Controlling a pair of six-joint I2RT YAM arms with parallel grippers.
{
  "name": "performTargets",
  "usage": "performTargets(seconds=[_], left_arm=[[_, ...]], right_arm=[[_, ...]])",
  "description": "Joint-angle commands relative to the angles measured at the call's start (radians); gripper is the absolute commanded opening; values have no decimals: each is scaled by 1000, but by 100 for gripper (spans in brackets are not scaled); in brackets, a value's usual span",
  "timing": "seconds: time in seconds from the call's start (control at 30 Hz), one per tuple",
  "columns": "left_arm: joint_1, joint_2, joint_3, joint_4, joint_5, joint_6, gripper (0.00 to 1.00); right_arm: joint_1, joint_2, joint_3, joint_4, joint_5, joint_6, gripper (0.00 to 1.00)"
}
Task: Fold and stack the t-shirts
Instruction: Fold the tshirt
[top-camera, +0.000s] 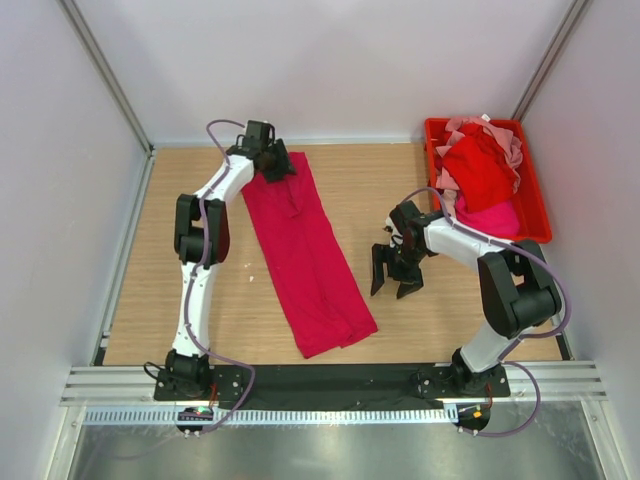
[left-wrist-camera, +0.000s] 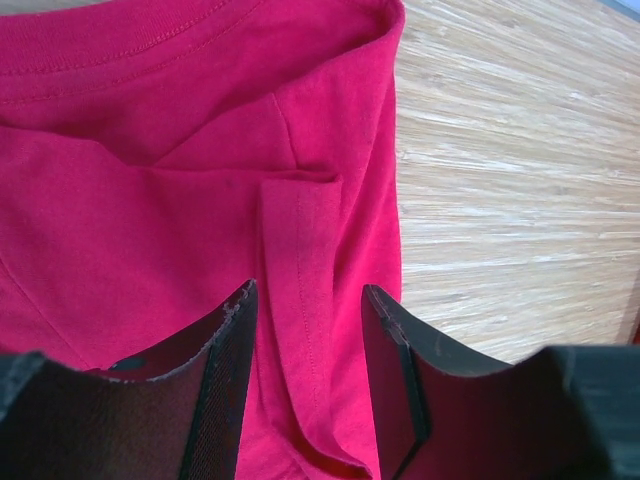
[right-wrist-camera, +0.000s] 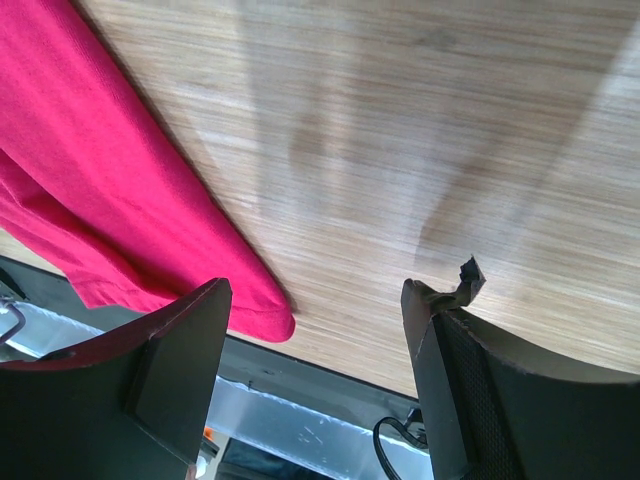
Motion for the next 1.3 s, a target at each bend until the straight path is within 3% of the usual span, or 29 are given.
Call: performTargets(seconds=[0.0, 0.77, 1.27], left_arm=[[1, 1, 4, 41, 12, -13, 47], [-14, 38, 63, 71, 70, -42, 44], [-120, 69, 104, 162, 144, -163, 45]], right_arm=[[-3, 17, 37, 9, -5, -4, 76], [-11, 43, 34, 12, -13, -10, 76], [-11, 44, 20, 15, -13, -14, 75]])
